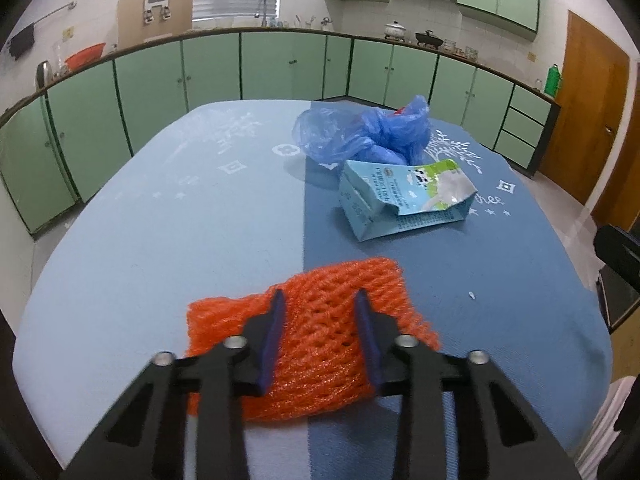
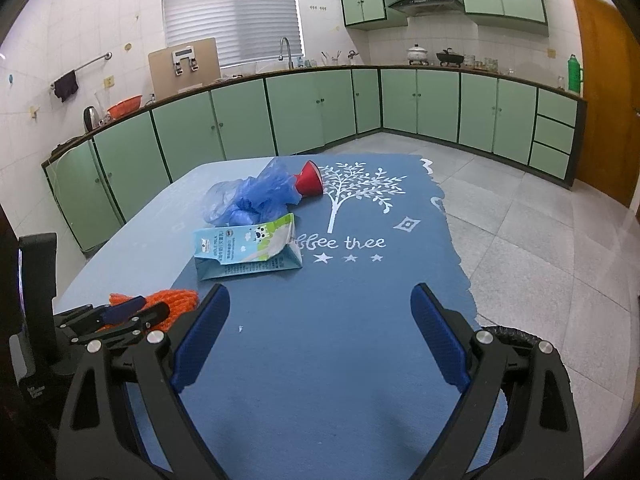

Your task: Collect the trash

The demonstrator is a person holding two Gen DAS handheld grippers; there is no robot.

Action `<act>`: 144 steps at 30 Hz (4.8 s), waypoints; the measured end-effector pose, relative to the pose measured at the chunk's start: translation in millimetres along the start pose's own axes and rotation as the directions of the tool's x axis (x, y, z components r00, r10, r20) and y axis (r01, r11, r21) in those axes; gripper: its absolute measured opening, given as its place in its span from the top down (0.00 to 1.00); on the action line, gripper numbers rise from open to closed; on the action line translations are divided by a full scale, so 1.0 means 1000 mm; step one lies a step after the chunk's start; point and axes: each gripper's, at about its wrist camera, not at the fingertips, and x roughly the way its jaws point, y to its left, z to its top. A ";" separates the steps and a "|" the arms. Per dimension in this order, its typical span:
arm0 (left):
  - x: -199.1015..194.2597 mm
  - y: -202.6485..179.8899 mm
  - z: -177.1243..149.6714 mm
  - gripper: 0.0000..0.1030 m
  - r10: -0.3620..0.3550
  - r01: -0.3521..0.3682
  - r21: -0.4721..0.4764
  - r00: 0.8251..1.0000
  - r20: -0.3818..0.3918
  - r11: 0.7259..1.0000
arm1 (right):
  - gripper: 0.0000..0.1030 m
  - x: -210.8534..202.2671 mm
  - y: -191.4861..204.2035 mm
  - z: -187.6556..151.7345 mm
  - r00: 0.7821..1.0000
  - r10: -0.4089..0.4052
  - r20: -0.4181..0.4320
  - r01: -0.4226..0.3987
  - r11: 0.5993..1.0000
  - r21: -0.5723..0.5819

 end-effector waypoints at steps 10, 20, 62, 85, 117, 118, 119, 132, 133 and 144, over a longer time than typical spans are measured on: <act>-0.008 0.006 0.007 0.90 -0.030 0.031 -0.052 0.999 0.032 0.998 | 0.13 0.000 -0.001 0.001 1.000 0.001 -0.001 -0.001 1.000 0.000; -0.028 0.013 0.041 0.90 -0.011 0.019 -0.061 0.990 0.140 0.998 | 0.13 0.009 0.007 0.014 0.999 0.029 0.018 -0.028 0.999 -0.019; 0.018 0.077 0.068 0.90 0.060 -0.045 -0.134 0.992 0.111 0.990 | 0.13 0.124 0.088 0.032 0.982 0.033 -0.188 -0.064 0.985 -0.158; 0.022 0.040 0.067 0.90 -0.001 0.010 -0.083 0.995 0.100 0.997 | 0.13 0.081 -0.014 0.028 0.983 -0.092 -0.160 0.098 0.995 0.029; 0.030 0.019 0.069 0.89 -0.043 0.046 -0.038 0.996 0.081 0.998 | 0.13 0.103 -0.015 0.015 0.969 -0.141 -0.202 0.161 0.983 0.087; 0.030 0.018 0.069 0.89 -0.042 0.045 -0.036 0.996 0.081 0.998 | 0.13 0.106 -0.014 0.016 0.968 -0.137 -0.209 0.159 0.983 0.089; 0.030 0.017 0.069 0.89 -0.041 0.044 -0.033 0.996 0.080 0.998 | 0.13 0.109 -0.013 0.018 0.968 -0.136 -0.213 0.159 0.983 0.092; 0.029 -0.004 0.071 0.89 -0.064 0.065 -0.004 0.995 0.080 0.998 | 0.56 0.118 -0.018 0.023 0.959 -0.112 -0.260 0.128 0.991 0.048; 0.029 -0.006 0.071 0.89 -0.066 0.066 -0.002 0.994 0.082 0.998 | 0.56 0.114 -0.019 0.023 0.961 -0.114 -0.252 0.129 0.991 0.044; 0.014 -0.038 0.076 0.89 -0.111 0.107 0.039 0.987 0.113 0.993 | 0.56 0.058 -0.041 0.040 0.982 -0.108 -0.152 0.116 0.992 0.044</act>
